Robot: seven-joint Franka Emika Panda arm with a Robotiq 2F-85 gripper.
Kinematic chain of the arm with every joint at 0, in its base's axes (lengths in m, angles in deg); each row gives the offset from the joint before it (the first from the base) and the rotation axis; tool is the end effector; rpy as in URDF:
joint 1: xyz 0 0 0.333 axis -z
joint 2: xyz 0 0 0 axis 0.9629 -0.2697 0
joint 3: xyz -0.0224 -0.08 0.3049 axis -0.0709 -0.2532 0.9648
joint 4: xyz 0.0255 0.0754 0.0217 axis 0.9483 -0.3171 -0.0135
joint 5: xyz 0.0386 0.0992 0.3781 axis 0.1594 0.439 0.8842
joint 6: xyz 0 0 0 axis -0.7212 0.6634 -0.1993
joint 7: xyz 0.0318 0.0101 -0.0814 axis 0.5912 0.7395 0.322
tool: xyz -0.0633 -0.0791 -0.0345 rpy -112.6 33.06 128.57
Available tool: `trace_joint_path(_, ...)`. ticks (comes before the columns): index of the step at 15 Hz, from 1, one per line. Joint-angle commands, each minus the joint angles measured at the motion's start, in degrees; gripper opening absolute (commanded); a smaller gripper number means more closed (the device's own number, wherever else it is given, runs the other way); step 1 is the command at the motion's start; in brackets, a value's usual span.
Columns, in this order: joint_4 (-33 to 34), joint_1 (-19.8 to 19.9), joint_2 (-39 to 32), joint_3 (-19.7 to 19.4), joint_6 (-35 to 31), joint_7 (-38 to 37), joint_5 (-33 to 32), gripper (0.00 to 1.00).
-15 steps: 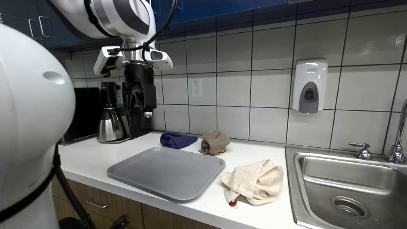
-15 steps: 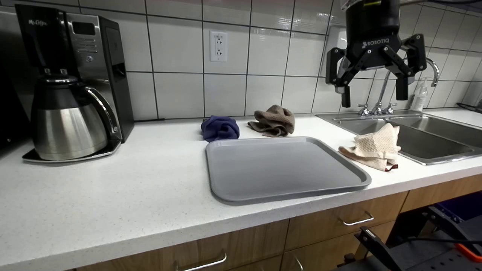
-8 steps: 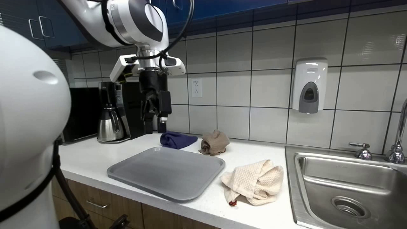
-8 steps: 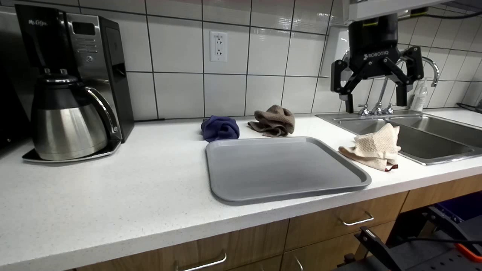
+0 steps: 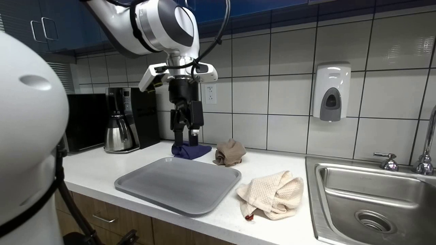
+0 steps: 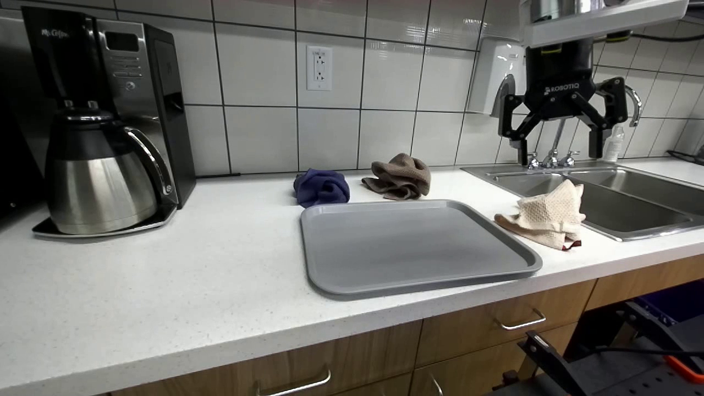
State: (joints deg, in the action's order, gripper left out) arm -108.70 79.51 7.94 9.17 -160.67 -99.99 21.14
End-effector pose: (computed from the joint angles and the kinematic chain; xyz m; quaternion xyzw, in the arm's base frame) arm 0.3647 -0.0014 0.3566 0.9582 -0.2536 -0.0929 0.0949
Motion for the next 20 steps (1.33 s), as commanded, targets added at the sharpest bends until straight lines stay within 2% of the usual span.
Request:
trace_joint_path(1,1.1,1.8,-1.3,-1.2,-1.6,0.3,-3.2,1.00)
trace_joint_path(11,1.4,6.1,-3.8,-6.3,-9.0,2.9,-11.2,1.00)
trace_joint_path(20,1.6,9.7,-8.8,-10.7,-22.3,7.6,-14.9,1.00)
